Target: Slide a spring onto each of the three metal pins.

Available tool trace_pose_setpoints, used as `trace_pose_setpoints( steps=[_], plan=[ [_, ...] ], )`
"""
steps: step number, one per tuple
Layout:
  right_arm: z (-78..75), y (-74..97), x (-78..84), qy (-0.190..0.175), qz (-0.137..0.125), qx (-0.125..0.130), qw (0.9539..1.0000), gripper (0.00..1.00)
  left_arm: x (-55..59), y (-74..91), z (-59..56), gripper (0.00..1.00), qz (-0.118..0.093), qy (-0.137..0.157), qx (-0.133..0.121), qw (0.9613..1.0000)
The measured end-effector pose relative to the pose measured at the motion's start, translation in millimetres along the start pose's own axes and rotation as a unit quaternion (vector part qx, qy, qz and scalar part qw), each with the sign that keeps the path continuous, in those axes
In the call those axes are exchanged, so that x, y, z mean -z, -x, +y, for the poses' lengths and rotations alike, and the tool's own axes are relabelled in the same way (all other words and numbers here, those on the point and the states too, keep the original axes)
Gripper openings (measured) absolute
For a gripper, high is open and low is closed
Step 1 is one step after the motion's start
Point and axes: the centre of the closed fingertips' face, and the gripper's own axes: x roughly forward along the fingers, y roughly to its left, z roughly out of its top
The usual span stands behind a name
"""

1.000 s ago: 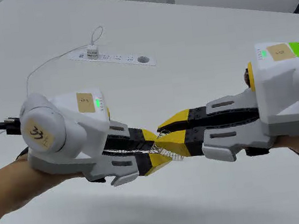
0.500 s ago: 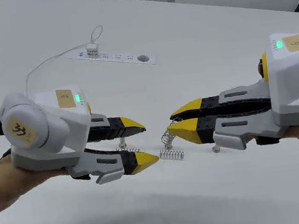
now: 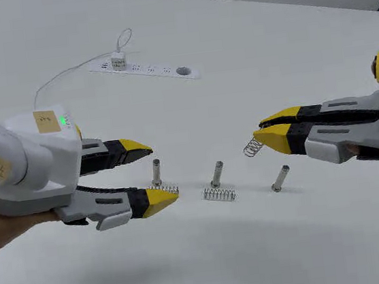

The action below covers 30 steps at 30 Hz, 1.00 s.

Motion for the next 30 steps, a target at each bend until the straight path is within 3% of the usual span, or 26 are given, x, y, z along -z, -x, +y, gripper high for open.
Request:
trace_pose_setpoints(
  steps=[4,8,24,30],
  plan=[
    [-21.2,5.0,9.7,-0.040,0.003,0.027,0.9989,0.10,6.9,4.6,4.3,0.47,0.013,-0.004,-0.005,0.9999],
    [-34.0,7.7,22.0,-0.037,0.017,0.039,0.9984,0.09,9.5,9.9,10.1,0.47,0.012,0.001,-0.013,0.9998],
    [-64.8,9.4,53.5,-0.081,0.039,0.090,0.9919,0.09,17.5,19.6,20.2,0.45,0.019,0.015,-0.028,0.9993],
    [-69.0,3.5,65.2,-0.089,0.051,0.097,0.9900,0.10,19.5,21.5,22.0,0.45,0.020,0.019,-0.032,0.9991]
  ],
)
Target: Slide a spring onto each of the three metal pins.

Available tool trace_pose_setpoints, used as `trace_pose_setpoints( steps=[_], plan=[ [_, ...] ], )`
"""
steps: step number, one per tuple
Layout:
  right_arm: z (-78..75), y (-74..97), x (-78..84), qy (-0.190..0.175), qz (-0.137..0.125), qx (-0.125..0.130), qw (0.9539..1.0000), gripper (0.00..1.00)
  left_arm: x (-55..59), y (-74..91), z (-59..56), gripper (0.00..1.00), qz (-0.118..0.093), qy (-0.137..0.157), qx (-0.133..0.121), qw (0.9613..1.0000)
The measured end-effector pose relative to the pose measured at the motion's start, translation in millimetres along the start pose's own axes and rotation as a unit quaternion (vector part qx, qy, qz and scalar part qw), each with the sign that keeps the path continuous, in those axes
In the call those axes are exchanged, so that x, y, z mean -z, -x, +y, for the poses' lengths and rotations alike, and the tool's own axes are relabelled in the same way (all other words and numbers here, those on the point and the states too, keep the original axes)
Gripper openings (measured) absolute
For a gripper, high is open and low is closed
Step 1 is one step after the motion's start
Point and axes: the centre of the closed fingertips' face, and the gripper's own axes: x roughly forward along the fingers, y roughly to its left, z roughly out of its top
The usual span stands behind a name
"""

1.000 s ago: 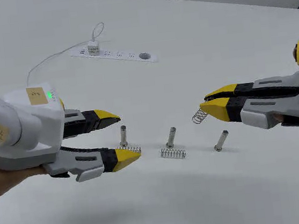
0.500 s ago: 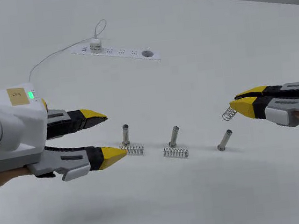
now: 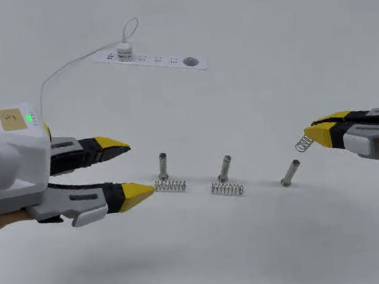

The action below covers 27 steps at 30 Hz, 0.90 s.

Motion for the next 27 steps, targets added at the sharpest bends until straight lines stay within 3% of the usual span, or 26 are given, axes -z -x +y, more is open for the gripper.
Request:
trace_pose_setpoints(
  steps=[16,27],
  plan=[
    [-7.0,-11.0,18.9,-0.022,0.027,0.008,0.9994,0.10,6.0,9.7,15.9,0.48,0.003,0.016,-0.020,0.9997],
    [-8.0,-16.3,27.5,-0.025,0.038,0.009,0.9989,0.10,7.8,12.8,18.0,0.58,0.001,0.025,-0.025,0.9994]
  ],
)
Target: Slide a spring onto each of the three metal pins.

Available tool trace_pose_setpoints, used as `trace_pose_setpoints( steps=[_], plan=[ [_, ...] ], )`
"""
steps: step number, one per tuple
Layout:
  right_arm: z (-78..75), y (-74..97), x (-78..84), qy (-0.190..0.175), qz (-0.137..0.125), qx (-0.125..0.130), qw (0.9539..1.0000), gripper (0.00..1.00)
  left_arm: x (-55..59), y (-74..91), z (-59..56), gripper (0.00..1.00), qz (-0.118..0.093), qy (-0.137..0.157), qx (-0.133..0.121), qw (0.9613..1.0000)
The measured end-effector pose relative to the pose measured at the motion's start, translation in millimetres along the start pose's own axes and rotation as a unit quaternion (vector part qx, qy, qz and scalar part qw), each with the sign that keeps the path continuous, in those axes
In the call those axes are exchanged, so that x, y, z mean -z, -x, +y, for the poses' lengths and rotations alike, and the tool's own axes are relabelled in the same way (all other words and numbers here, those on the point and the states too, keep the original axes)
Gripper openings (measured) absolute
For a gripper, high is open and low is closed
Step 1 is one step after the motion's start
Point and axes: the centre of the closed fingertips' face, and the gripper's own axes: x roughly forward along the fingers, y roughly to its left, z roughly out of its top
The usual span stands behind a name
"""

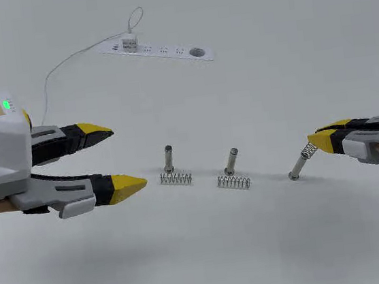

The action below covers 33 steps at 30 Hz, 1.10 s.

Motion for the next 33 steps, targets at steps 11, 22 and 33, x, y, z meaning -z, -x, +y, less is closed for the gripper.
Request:
trace_pose_setpoints(
  steps=[11,22,33],
  plan=[
    [1.3,-8.5,7.2,0.018,0.012,-0.002,0.9998,0.10,3.1,2.9,2.4,0.66,0.001,0.012,-0.001,0.9999],
    [1.9,-19.3,18.7,0.046,0.032,-0.003,0.9984,0.10,5.4,3.3,3.0,0.73,0.006,0.017,0.000,0.9998],
    [2.1,-27.4,28.4,0.058,0.045,-0.001,0.9973,0.11,6.8,3.1,3.7,0.74,0.011,0.017,-0.001,0.9998]
  ],
)
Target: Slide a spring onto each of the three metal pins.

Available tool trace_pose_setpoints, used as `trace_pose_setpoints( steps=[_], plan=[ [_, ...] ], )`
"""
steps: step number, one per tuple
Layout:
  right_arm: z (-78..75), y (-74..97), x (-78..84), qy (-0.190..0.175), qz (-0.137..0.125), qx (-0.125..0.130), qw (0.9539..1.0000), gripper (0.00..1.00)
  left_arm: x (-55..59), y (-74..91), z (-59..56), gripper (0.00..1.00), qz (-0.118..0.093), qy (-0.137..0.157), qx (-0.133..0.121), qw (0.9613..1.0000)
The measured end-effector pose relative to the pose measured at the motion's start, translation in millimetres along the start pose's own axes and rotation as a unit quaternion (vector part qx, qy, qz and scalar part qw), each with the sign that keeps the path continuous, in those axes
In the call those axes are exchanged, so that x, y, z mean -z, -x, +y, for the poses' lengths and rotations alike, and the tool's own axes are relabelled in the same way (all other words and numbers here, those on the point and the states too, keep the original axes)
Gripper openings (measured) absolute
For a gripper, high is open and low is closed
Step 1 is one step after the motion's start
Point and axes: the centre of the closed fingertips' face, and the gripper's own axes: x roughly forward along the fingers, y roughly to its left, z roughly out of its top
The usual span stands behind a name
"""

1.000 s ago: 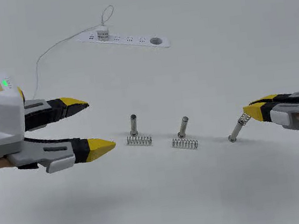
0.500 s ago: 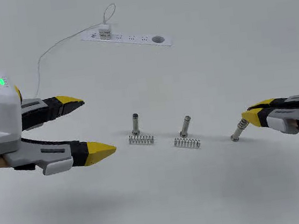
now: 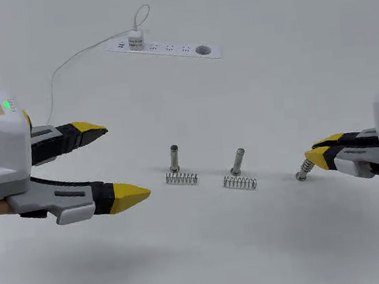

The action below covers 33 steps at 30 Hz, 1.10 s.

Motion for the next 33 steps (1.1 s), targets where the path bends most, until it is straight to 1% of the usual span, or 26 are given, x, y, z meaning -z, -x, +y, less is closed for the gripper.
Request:
trace_pose_setpoints(
  steps=[8,20,25,30,33],
  plan=[
    [0.6,-6.6,6.7,0.008,0.010,0.003,0.9999,0.11,0.4,0.6,-1.2,0.76,0.002,0.002,0.000,1.0000],
    [-1.5,-9.3,10.8,0.009,0.012,0.005,0.9999,0.11,0.0,1.4,-3.3,0.78,0.007,-0.001,0.002,1.0000],
    [-0.2,-10.2,12.9,0.008,0.016,0.000,0.9998,0.12,1.0,2.0,-3.2,0.78,0.009,0.000,0.002,1.0000],
    [-0.1,-7.9,9.3,0.004,0.008,-0.001,1.0000,0.16,1.6,1.6,-4.1,0.78,0.010,0.000,0.005,0.9999],
    [-1.9,-5.1,7.6,0.010,0.007,0.004,0.9999,0.16,1.5,0.8,-4.2,0.78,0.009,0.000,0.004,0.9999]
  ],
)
